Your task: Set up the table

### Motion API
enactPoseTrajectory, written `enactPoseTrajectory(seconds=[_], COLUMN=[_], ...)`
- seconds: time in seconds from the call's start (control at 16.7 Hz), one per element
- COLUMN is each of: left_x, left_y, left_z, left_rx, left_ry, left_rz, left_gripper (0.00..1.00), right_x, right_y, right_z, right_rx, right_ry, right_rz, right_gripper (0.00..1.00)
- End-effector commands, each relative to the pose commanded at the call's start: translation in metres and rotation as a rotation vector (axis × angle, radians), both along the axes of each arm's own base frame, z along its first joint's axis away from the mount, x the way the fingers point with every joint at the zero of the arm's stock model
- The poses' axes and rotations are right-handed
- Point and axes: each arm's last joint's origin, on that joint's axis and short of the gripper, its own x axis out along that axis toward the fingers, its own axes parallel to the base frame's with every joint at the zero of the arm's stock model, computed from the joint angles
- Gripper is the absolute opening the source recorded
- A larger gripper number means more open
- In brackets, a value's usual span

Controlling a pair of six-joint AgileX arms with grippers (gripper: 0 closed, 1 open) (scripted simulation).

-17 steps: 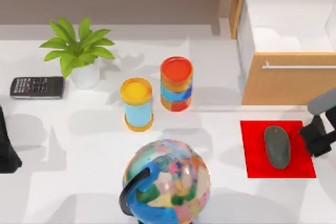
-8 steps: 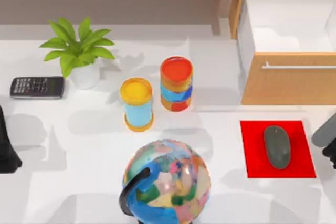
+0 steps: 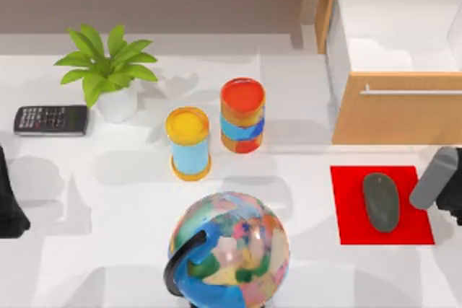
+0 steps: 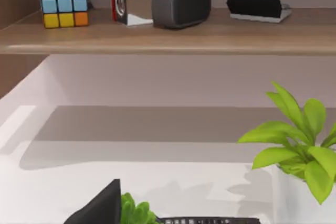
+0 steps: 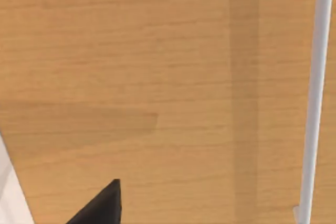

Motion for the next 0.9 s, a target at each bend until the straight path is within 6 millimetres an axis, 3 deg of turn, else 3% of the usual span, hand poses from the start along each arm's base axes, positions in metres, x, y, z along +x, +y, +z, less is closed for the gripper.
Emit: enactPoseTrajectory(seconds=[0.42,0.9], left_x=[0.000,0.000], left_y=[0.000,0.000], left_z=[0.000,0.000], left_rx=[0.000,0.000], left_ry=[0.000,0.000], left_rz=[0.000,0.000], left_gripper=[1.00,1.00], right_x=[0.020,0.023], right_y=[0.020,0.020], right_z=[0.005,0.004], right_rx=[-0.099,-0.100], right_ry=[-0.088,-0.087], right_rz=[0.084,0.083], right_gripper=[1.00,1.00])
